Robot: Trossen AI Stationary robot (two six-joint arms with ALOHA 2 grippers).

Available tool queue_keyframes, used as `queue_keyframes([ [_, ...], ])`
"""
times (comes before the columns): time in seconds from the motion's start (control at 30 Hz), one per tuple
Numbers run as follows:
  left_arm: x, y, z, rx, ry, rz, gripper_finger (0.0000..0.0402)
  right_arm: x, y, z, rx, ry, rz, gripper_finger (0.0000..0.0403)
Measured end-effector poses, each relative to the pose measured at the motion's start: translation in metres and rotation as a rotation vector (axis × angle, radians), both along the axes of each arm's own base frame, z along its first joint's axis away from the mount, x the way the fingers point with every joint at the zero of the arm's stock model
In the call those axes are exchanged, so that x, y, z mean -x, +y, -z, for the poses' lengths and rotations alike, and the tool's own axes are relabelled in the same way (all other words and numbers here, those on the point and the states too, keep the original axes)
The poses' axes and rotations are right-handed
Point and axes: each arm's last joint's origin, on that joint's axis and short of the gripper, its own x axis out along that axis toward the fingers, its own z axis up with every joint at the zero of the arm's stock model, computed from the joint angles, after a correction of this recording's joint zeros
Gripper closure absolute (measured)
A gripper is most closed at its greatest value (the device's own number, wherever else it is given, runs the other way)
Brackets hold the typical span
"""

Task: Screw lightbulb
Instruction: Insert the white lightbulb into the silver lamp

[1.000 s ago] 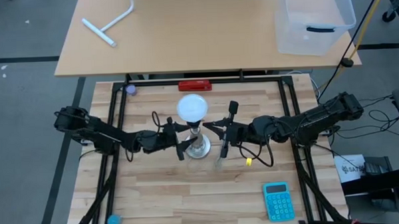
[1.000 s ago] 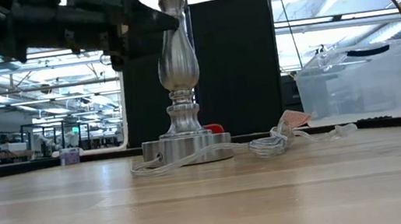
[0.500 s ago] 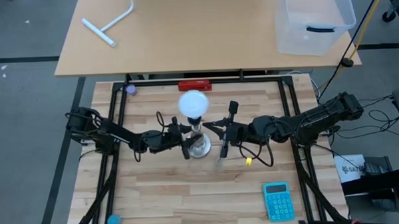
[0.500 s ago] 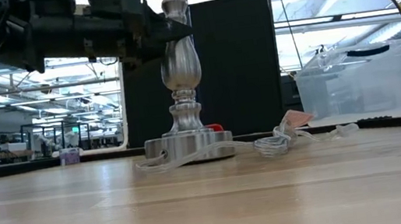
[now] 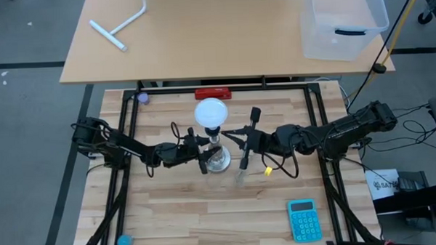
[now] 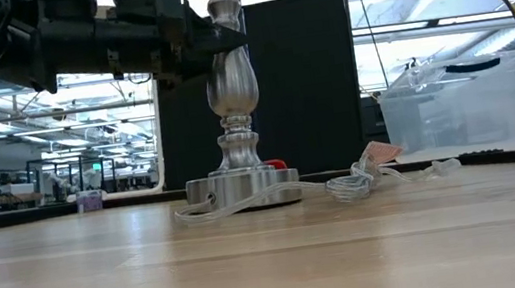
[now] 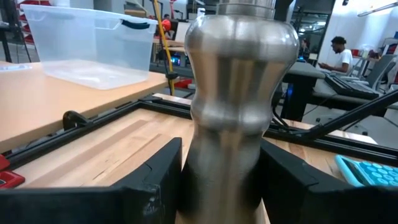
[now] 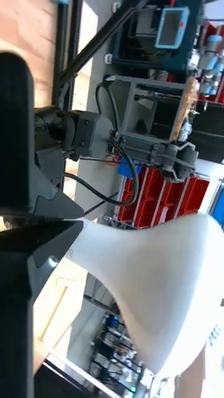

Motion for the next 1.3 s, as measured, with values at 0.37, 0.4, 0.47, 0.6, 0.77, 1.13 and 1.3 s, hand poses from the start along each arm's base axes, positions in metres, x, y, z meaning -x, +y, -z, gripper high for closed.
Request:
queue_keyframes([
  [0.37, 0.0, 0.0, 0.001, 0.001, 0.006, 0.0, 0.0234, -0.003, -0.014, 0.0, -0.124, -0.038, 0.036, 0.0238],
  [0.4, 0.0, 0.0, 0.001, 0.001, 0.007, 0.0, 0.0234, -0.003, -0.016, 0.0, -0.137, -0.042, 0.034, 0.0223],
  [0.47, 0.0, 0.0, 0.001, 0.001, 0.006, 0.0, 0.0234, -0.004, -0.021, 0.0, -0.17, -0.05, 0.014, 0.0197],
  [0.6, 0.0, 0.0, 0.001, 0.002, 0.008, -0.001, 0.0234, -0.006, -0.028, 0.0, -0.229, -0.06, -0.048, 0.0165],
  [0.77, 0.0, 0.0, 0.001, 0.003, 0.009, -0.001, 0.0234, -0.01, -0.035, 0.002, -0.235, -0.072, -0.035, 0.0159],
  [1.13, 0.0, 0.0, 0.002, 0.002, 0.011, -0.004, 0.0234, -0.026, -0.047, 0.009, -0.235, -0.142, -0.078, 0.016],
  [1.3, 0.0, 0.0, 0.002, 0.002, 0.011, -0.005, 0.0234, -0.026, -0.049, 0.005, -0.232, -0.185, -0.079, 0.016],
])
